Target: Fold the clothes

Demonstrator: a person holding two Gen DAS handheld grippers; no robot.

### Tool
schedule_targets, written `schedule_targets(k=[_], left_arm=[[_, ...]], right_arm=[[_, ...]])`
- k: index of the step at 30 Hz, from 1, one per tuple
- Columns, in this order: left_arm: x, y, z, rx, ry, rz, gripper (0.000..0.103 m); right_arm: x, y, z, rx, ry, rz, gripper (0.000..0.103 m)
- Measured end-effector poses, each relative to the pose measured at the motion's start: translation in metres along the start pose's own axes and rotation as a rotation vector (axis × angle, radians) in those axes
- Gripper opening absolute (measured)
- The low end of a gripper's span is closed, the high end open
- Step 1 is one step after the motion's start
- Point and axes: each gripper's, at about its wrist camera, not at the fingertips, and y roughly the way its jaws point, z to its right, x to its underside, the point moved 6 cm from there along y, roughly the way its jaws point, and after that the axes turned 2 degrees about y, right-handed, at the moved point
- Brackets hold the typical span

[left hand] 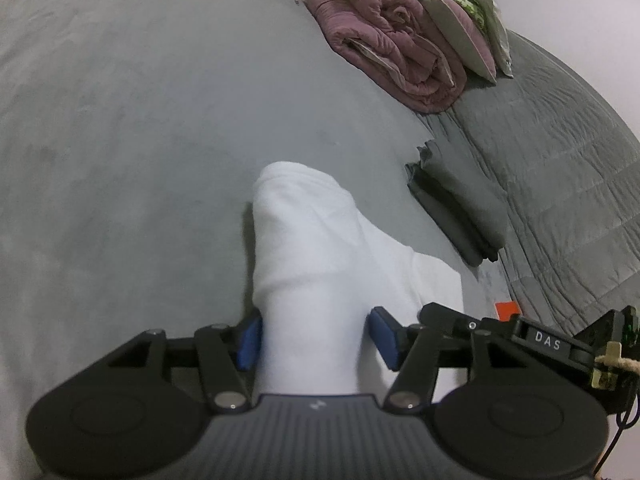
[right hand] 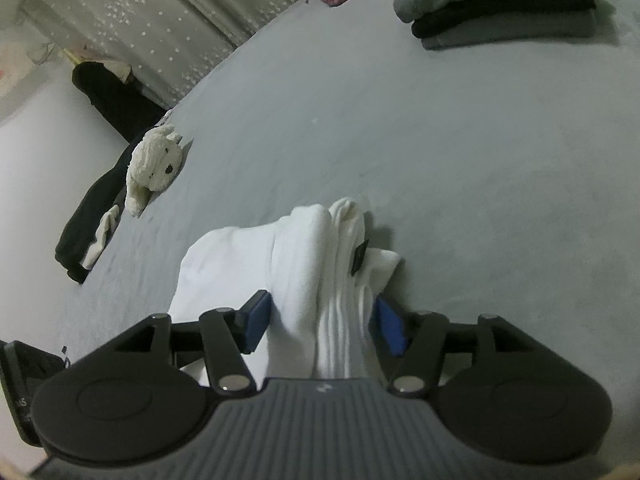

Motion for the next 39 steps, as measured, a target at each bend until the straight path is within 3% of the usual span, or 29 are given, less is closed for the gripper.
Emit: schedule_targets(k=[7, 12, 17, 29, 39], left_arm=[[0.0, 0.008, 0.002, 0.021, 0.015, 0.01, 0.065], [0.004, 0.005, 0.003, -0.001, 0.06, 0.038, 0.053], [0.002, -0.002, 0.012, -0.004, 0.093, 0.063, 0.048], [-0.013, -0.016, 0.054, 0.036, 0.124, 0.123, 0.046], [-0.048, 0.011, 0.116, 0.093, 0.207, 0.12, 0.046]], right_arm=[[0.002, 0.012, 0.004, -0.046, 0.026, -0.016, 0.069], [0.006, 0.015, -0.003, -0.044, -0.023, 0.013, 0.048], [0.004, 0.008, -0.006, -0.048, -0.018, 0.037, 0.041], [-0.017, -0.026, -0.015, -0.081, -0.004, 0.13, 0.041], [-0.063, -0.061, -0.003, -0.061, 0.028, 0.237, 0.041]])
